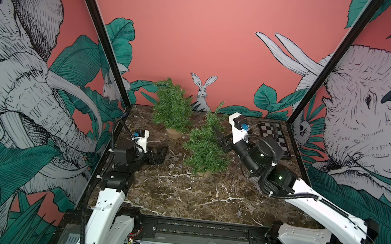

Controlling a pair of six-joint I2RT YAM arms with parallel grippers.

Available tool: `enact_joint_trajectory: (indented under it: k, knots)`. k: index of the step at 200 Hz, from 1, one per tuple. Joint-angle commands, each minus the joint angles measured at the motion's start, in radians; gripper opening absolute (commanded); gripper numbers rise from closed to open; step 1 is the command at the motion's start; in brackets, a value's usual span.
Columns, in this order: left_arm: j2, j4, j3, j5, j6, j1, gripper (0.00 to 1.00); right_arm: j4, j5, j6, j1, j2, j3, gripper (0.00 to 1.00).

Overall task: Wrap string light around the christmas tree
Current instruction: Place the christmas tree at the center of the board, then pick up the light string from the center of the board.

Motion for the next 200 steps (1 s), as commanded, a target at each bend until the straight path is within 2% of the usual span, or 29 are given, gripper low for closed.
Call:
enact_joint_trajectory:
  k: [1,11,36,52,68,95,123,142,169,200]
  knots:
    - [-0.004,-0.008,0.022,-0.001,-0.001,0.000,0.98,-0.153,0.085,0.002,0.005,-0.079,0.059,0.78]
    - [-0.005,-0.008,0.022,-0.002,-0.001,-0.002,0.98,-0.232,0.141,0.014,0.004,-0.108,0.082,0.79]
    - [-0.003,-0.011,0.022,-0.006,-0.001,-0.001,0.98,-0.381,0.371,0.048,-0.003,-0.177,0.057,0.79]
    - [0.001,-0.013,0.022,-0.008,-0.004,-0.001,0.99,-0.481,0.414,0.112,-0.053,-0.203,0.001,0.79]
    - [0.007,-0.019,0.027,-0.006,-0.004,-0.001,0.98,-0.615,0.337,0.251,-0.170,-0.209,-0.030,0.79]
    - [0.011,-0.029,0.030,-0.006,-0.005,-0.001,0.98,-0.739,0.124,0.423,-0.404,-0.177,-0.127,0.77]
    - [0.009,-0.032,0.030,-0.009,-0.006,0.000,0.98,-0.778,-0.075,0.608,-0.611,-0.099,-0.241,0.67]
    - [0.012,-0.039,0.031,-0.008,-0.007,-0.001,0.98,-0.749,-0.106,0.752,-0.686,-0.078,-0.352,0.54]
    - [0.014,-0.038,0.033,-0.006,-0.008,-0.001,0.98,-0.642,-0.157,0.871,-0.750,-0.072,-0.497,0.49]
    - [0.016,-0.039,0.031,-0.006,-0.010,0.000,0.98,-0.563,-0.165,0.945,-0.817,-0.006,-0.576,0.41]
